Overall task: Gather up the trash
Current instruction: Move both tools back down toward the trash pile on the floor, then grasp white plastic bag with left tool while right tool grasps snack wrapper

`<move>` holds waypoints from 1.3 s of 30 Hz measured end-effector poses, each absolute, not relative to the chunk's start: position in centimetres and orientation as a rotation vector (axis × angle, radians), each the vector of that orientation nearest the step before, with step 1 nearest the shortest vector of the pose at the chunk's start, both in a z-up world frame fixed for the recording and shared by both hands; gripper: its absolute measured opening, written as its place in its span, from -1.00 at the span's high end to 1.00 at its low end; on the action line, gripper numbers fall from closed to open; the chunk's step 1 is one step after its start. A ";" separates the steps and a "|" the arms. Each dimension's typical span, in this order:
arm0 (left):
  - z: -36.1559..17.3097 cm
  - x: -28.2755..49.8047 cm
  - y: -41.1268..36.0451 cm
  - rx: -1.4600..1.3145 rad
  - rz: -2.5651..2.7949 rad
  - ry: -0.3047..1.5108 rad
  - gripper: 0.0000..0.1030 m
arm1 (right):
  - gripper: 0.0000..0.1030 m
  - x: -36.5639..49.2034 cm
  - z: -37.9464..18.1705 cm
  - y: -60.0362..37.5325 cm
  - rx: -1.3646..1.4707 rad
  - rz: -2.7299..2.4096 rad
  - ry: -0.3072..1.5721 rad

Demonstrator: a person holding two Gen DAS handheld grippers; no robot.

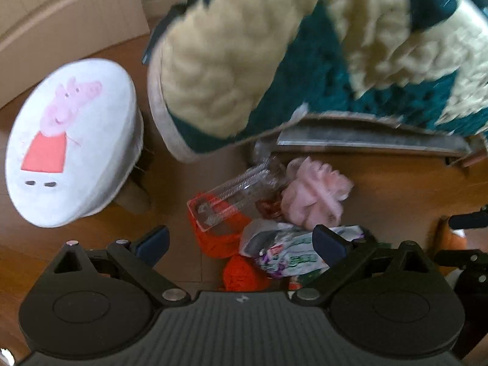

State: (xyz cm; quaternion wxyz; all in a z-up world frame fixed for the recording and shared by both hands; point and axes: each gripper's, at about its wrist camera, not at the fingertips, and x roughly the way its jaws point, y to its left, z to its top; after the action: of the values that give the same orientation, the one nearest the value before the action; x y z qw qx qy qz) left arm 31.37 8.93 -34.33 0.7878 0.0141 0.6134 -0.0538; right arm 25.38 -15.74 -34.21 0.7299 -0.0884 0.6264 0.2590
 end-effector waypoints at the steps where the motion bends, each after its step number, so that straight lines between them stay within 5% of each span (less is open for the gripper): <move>1: -35.1 31.5 9.0 0.032 -0.126 1.331 -0.95 | 0.07 25.6 -35.1 -15.4 -0.209 0.579 1.390; 6: -39.5 32.0 8.7 0.079 -0.187 1.358 -0.92 | 0.09 26.6 -38.8 -13.8 -0.290 0.632 1.420; 17: -47.4 33.3 9.2 0.113 -0.285 1.477 -0.36 | 0.11 28.6 -44.9 -10.9 -0.426 0.780 1.450; 27: -52.1 34.6 9.9 0.015 -0.364 1.574 -0.27 | 0.12 29.4 -49.0 -9.3 -0.485 0.849 1.499; 35: -54.3 35.3 10.7 -0.151 -0.352 1.638 0.19 | 0.16 29.5 -50.8 -9.1 -0.502 0.856 1.527; 37: -54.6 35.3 10.7 -0.170 -0.342 1.649 0.29 | 0.27 29.3 -51.2 -8.9 -0.498 0.863 1.533; 39: -54.8 35.2 10.7 -0.174 -0.333 1.660 0.37 | 0.97 29.0 -51.5 -8.9 -0.506 0.863 1.540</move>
State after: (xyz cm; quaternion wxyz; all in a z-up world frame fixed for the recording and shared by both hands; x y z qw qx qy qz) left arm 35.22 10.74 -54.79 0.6593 -0.0768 0.7333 -0.1472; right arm 28.96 -8.86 -51.52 0.6071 -0.2190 0.6663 0.3734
